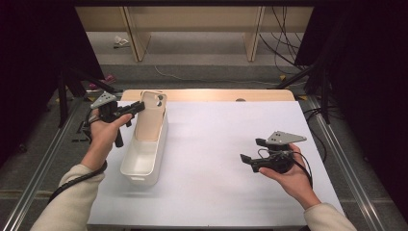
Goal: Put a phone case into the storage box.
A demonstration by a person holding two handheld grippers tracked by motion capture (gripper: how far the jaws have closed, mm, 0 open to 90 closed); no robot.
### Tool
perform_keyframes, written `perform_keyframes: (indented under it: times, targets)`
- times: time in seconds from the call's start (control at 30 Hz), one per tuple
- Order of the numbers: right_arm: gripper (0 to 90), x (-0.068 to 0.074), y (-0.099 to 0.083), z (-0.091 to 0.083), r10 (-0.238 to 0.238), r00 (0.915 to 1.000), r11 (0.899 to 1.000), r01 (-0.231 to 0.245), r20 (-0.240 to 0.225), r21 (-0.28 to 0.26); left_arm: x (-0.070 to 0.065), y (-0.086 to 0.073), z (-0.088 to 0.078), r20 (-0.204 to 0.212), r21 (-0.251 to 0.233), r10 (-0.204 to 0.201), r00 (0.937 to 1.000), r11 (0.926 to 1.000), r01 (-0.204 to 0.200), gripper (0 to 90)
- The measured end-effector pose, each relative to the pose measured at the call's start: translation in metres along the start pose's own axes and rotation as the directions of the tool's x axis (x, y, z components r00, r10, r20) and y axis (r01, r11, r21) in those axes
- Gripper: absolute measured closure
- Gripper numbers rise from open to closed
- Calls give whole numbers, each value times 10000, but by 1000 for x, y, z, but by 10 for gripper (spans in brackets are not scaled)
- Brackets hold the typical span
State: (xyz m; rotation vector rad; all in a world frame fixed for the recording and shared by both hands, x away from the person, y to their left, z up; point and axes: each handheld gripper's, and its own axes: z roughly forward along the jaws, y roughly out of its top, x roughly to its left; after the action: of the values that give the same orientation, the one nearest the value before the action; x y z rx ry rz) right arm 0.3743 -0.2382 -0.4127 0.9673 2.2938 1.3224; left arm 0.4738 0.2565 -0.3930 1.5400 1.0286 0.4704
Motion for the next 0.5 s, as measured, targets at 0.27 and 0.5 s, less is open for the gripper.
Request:
perform_keyframes:
  times: [0.27,0.5]
  targets:
    - [161,-1,0,0,36,10000,10000,-36,-7,-19,6,-3,3,-73,61,-49,10000,10000,49,822]
    - [161,-1,0,0,36,10000,10000,-36,-8,-57,9,-6,5,-116,89,-83,9999,9999,84,822]
